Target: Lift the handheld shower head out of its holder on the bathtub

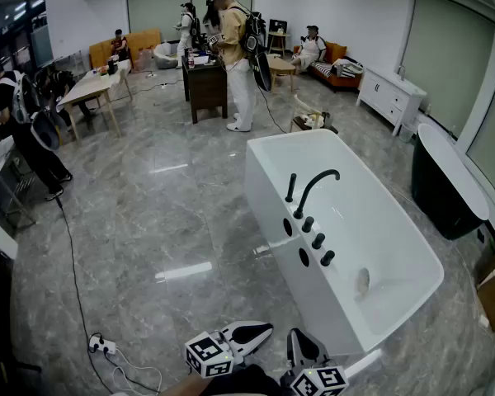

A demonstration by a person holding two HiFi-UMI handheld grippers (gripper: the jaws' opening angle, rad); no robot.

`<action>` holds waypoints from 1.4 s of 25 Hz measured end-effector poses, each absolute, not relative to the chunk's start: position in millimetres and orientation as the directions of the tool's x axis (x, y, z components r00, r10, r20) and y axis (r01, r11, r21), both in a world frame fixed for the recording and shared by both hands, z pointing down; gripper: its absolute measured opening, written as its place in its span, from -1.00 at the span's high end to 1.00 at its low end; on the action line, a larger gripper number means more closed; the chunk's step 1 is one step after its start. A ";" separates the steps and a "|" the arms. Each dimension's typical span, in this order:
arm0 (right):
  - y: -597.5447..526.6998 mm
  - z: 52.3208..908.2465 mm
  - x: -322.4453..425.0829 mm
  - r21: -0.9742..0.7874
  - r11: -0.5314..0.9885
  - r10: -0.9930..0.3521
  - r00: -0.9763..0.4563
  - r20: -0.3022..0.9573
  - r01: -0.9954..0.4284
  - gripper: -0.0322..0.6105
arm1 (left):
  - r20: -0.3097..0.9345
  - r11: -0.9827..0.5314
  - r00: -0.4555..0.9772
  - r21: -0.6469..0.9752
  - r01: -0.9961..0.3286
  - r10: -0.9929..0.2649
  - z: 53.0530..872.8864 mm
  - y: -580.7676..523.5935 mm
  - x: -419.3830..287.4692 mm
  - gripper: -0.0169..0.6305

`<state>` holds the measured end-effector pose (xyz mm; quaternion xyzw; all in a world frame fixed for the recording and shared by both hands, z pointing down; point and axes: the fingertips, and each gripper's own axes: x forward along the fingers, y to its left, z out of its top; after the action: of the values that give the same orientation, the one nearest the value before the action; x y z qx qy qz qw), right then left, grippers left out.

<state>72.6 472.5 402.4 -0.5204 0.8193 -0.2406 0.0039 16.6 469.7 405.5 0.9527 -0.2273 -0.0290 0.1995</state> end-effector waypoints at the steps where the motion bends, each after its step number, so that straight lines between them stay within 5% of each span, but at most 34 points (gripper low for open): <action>1: 471.9 402.2 74.0 -0.399 0.347 -0.852 -0.464 0.244 -0.848 0.85 | 0.033 -0.818 0.895 0.391 -0.421 -0.445 403.9 471.0 19.6 0.89; 35: 462.7 399.7 106.6 -0.393 0.412 -0.844 -0.507 0.177 -0.822 0.84 | -0.014 -0.815 0.884 0.396 -0.424 -0.467 408.6 466.1 67.8 0.89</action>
<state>106.6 462.7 399.7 -0.4960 0.8397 -0.2196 0.0243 67.8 466.1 408.6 0.9509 -0.2344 -0.0553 0.1944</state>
